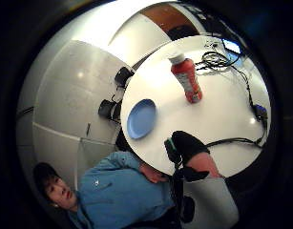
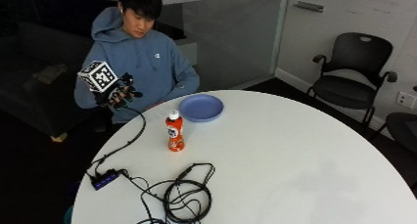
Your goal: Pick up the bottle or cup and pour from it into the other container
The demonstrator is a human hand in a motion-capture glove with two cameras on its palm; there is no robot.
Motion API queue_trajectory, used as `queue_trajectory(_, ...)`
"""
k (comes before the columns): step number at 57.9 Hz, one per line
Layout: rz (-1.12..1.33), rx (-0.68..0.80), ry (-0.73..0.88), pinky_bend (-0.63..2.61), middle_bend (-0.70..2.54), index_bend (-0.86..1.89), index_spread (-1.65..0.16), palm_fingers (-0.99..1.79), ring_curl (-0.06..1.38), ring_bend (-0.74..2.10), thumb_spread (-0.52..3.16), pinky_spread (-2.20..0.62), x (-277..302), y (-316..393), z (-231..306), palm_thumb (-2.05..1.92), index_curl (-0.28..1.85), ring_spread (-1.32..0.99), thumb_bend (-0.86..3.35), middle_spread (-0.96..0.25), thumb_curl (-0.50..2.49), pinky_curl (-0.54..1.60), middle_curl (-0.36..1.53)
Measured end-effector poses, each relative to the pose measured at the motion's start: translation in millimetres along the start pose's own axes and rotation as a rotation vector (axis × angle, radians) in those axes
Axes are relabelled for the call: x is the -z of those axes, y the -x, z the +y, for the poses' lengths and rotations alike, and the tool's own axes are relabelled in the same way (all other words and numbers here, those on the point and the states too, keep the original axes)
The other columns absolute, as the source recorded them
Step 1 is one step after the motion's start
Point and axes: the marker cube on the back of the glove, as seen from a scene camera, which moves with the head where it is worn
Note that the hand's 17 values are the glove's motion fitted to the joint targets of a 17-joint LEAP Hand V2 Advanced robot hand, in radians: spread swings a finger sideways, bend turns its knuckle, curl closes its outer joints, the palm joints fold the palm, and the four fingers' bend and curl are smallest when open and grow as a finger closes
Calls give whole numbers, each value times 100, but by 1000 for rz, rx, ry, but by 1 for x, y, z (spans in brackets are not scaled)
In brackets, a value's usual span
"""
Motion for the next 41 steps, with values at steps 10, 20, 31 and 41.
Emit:
queue_trajectory(10, -95, -11, -54, 61, 21, 13, -34, 11, 24, 44, 89, 17, -20, 1, -25, 67, 19, 7, -3, 3, 32, 23, 27)
queue_trajectory(20, -186, -11, -109, 63, 22, 11, -32, 9, 25, 46, 89, 17, -43, 5, -49, 67, 19, 8, -3, 6, 34, 24, 30)
queue_trajectory(31, -307, -11, -138, 66, 23, 11, -30, 8, 27, 49, 89, 18, -72, 7, -69, 67, 18, 9, -3, 10, 35, 26, 31)
queue_trajectory(41, -595, 41, -235, 70, 23, 11, -28, 12, 29, 55, 87, 18, -105, -1, -91, 68, 17, 11, -3, 12, 36, 27, 32)
